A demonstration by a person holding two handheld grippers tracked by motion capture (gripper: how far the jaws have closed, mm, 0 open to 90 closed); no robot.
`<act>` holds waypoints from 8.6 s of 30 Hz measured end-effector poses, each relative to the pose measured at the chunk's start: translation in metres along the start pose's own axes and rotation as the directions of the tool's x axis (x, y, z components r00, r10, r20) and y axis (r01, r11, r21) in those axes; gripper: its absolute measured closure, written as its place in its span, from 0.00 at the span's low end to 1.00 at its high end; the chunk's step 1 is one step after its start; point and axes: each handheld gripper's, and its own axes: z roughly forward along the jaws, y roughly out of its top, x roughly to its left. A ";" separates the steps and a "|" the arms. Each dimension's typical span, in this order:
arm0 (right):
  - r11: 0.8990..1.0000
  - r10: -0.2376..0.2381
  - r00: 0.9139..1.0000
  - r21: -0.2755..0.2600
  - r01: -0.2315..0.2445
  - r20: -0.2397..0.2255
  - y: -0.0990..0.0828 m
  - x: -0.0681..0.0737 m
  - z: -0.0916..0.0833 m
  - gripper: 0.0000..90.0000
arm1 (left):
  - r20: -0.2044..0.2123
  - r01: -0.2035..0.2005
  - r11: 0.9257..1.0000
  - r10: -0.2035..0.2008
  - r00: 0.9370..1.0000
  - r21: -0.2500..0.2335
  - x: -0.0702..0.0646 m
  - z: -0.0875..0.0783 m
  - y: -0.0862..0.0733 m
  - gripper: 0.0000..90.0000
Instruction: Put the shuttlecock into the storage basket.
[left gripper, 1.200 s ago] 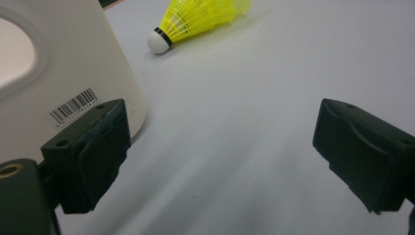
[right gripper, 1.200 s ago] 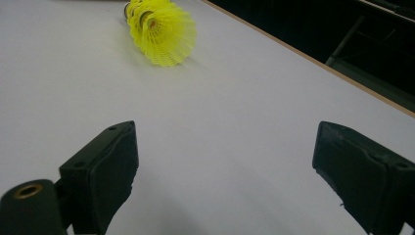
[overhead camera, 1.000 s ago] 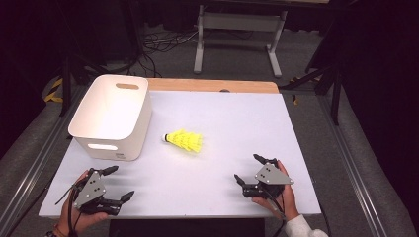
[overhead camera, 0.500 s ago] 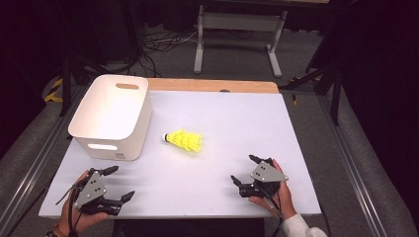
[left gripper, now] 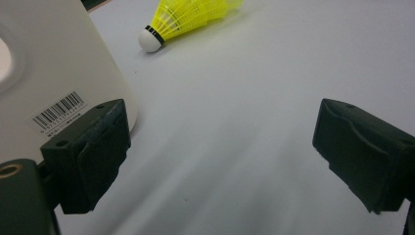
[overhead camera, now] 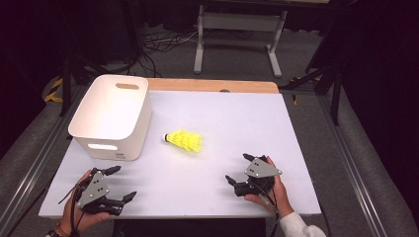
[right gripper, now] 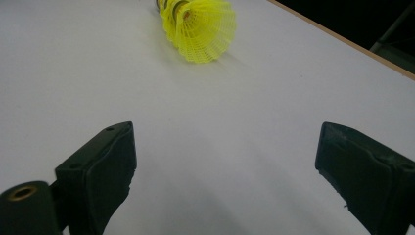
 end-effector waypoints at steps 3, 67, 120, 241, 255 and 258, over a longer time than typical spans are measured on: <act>1.000 0.002 1.000 -0.005 -0.002 -0.008 0.004 0.000 0.003 0.10 | 0.002 -0.004 1.000 0.004 1.000 -0.001 0.000 0.000 0.000 0.09; 0.969 0.203 0.977 0.158 -0.191 -0.059 0.102 0.025 0.177 0.84 | 0.060 -0.017 1.000 0.016 0.998 0.011 -0.006 -0.001 -0.001 0.10; 0.998 0.067 0.966 0.036 -0.060 -0.249 0.088 0.035 0.069 0.88 | 0.109 -0.063 0.997 0.057 0.992 0.054 0.012 0.076 0.057 0.20; 0.984 -0.081 0.993 -0.152 0.093 0.086 0.030 -0.001 -0.029 0.15 | 0.118 -0.050 0.987 0.068 0.991 -0.151 0.010 0.078 0.079 0.58; 0.990 -0.033 0.993 -0.134 0.048 0.111 0.006 -0.002 -0.031 0.14 | 0.105 -0.063 0.982 0.082 0.991 -0.177 0.008 0.067 0.082 0.59; 0.990 -0.039 0.994 -0.132 0.053 0.102 0.006 0.000 -0.029 0.14 | 0.105 -0.051 0.982 0.071 0.992 -0.182 0.008 0.065 0.082 0.59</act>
